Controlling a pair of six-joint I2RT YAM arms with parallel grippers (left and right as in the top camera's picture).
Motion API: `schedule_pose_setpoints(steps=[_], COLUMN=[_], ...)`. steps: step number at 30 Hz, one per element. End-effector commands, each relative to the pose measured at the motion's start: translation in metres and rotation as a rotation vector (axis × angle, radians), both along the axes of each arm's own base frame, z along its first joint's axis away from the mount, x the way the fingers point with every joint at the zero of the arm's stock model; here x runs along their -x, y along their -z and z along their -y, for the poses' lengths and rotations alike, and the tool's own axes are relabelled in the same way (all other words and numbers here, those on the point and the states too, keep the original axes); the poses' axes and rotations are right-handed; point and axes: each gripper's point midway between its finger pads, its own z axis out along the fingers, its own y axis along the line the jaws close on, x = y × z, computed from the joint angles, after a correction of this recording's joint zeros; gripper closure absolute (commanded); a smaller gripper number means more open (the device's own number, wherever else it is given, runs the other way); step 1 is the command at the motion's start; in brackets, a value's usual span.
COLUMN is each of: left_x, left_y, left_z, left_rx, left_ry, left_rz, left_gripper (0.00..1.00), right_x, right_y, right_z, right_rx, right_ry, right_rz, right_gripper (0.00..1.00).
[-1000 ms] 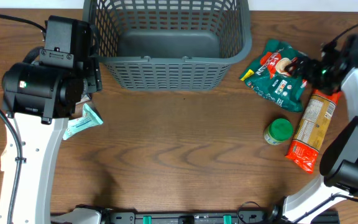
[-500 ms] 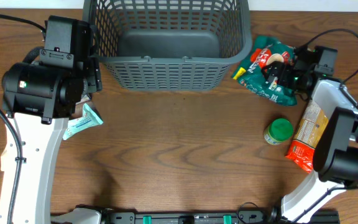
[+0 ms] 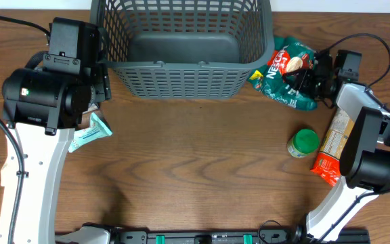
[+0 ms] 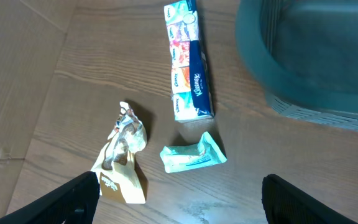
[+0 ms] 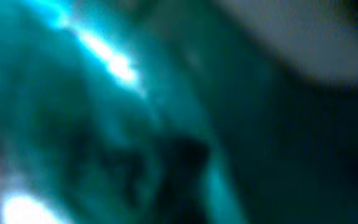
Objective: Pack container
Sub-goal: 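Grasp the green Nescafe coffee pouch with the right gripper, then carry the coffee pouch into the basket and release it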
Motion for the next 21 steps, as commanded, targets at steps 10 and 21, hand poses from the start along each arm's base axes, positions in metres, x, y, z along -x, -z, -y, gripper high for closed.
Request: schedule_pose_setpoints(steps=[10, 21], left_x=[0.002, 0.002], left_y=[-0.002, -0.002], left_z=[-0.003, -0.003], left_rx=[-0.004, -0.004], left_ry=[-0.013, -0.013], left_rz=[0.005, 0.005], left_gripper=[0.16, 0.16], right_x=[0.008, 0.014], right_y=[-0.031, -0.246], right_z=[0.011, 0.051], right_rx=[0.069, 0.314], right_ry=[0.067, 0.228], right_rz=[-0.065, 0.139], right_gripper=[0.99, 0.99])
